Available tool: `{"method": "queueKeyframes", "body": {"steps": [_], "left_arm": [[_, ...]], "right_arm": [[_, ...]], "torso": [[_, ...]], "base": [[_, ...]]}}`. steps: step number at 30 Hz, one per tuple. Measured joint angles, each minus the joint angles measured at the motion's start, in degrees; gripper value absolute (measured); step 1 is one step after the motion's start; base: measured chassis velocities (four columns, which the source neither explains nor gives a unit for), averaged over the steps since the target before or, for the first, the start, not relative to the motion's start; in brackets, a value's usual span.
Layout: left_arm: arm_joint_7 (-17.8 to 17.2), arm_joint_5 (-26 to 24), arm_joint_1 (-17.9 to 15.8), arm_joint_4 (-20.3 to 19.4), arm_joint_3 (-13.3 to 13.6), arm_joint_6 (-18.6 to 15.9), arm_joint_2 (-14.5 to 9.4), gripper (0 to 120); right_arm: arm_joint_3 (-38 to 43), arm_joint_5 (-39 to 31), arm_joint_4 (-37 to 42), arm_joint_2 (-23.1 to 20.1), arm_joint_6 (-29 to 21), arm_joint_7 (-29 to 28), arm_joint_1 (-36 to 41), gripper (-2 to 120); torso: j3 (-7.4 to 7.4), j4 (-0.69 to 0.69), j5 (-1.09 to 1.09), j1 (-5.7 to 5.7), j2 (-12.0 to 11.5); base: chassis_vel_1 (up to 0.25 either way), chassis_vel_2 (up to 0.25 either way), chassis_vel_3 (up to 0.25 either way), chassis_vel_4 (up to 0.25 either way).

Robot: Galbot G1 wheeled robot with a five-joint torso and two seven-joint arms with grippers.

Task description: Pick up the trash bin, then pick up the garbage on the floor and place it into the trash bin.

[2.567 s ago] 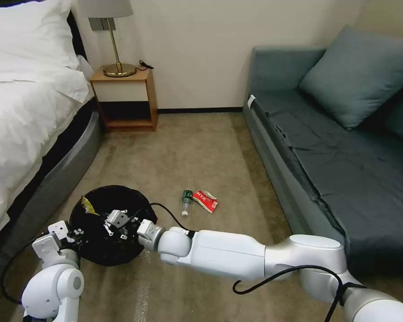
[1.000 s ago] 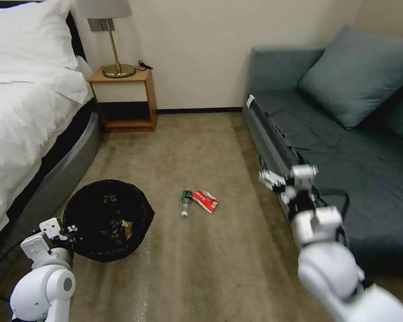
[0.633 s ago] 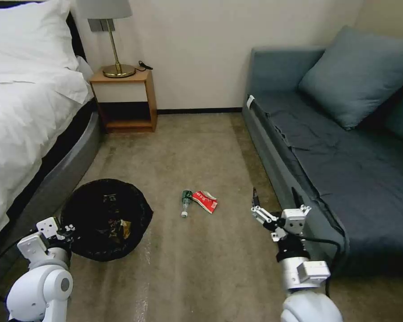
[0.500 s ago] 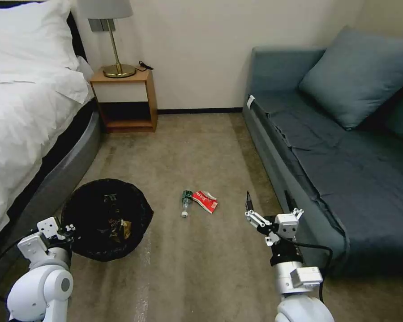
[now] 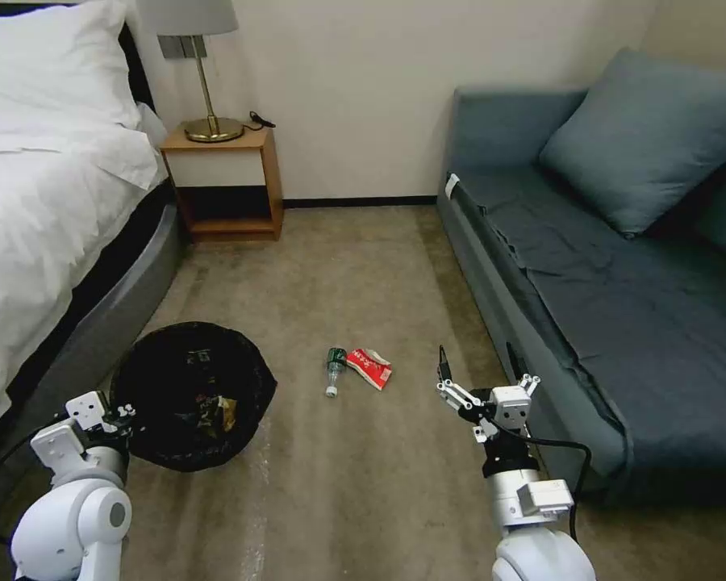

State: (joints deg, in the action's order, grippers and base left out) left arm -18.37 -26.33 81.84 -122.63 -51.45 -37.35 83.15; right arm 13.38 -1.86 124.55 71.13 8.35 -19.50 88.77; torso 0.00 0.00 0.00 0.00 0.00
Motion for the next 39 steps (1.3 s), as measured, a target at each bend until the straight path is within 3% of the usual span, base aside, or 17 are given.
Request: {"method": "queueKeyframes", "body": {"steps": [39], "left_arm": [[-0.4,-0.7,-1.0,0.5,-1.6,-0.2,0.0,2]], "right_arm": [[-0.8,-1.1,-2.2,-1.5,0.0,0.9,-2.4,100]], "torso": [[0.00,0.00,0.01,0.01,0.0]], "base": [[-0.156,0.159,0.155,-0.159]]}}
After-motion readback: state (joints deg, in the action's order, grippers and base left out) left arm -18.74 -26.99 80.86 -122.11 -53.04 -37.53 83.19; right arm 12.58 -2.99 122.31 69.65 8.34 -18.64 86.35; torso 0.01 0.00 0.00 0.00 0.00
